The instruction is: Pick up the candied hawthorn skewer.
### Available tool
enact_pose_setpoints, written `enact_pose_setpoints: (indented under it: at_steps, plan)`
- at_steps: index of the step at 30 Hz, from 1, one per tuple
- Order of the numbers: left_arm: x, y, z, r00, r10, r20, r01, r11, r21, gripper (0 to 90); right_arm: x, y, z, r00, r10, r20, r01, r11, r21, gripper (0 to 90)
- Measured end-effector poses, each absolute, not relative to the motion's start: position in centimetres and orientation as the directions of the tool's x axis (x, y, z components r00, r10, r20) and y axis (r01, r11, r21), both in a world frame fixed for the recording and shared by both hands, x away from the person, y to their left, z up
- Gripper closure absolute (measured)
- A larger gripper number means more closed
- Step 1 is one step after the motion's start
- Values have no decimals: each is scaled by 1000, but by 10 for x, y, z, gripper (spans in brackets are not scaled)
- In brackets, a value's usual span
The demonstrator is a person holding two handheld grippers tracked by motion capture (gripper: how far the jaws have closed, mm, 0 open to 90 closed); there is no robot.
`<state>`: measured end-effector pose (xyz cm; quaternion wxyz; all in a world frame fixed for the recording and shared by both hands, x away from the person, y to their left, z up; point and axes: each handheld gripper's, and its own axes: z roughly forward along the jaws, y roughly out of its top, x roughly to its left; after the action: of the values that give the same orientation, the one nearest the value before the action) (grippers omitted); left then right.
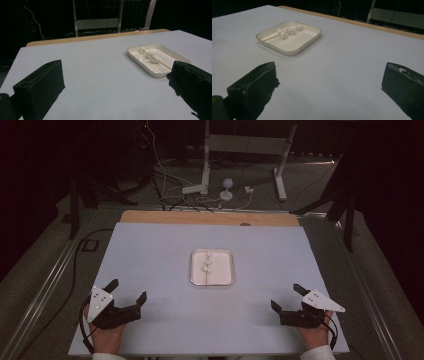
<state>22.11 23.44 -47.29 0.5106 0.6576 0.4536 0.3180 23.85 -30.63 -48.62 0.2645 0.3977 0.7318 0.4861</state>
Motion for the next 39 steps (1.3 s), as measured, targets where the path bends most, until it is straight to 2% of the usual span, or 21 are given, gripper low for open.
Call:
enact_pose_setpoints:
  at_steps: [10,16,26,29,39]
  plan:
    - [220,232,-467,369,927,-64,283,-46,958,5,240,-306,-486,-534,845,13,340,201,919,0]
    - [226,220,-459,385,922,-38,313,-92,945,5,239,-305,-486,-530,848,13,342,200,918,0]
    - [248,201,-444,433,899,-66,340,-95,936,6,240,-309,-487,-512,859,26,355,184,916,0]
    - [255,198,-440,458,883,-104,351,-72,934,5,240,-309,-486,-509,860,30,354,178,918,0]
    - [270,192,-439,464,877,-123,344,-50,938,6,240,-309,-486,-507,861,22,347,180,920,0]
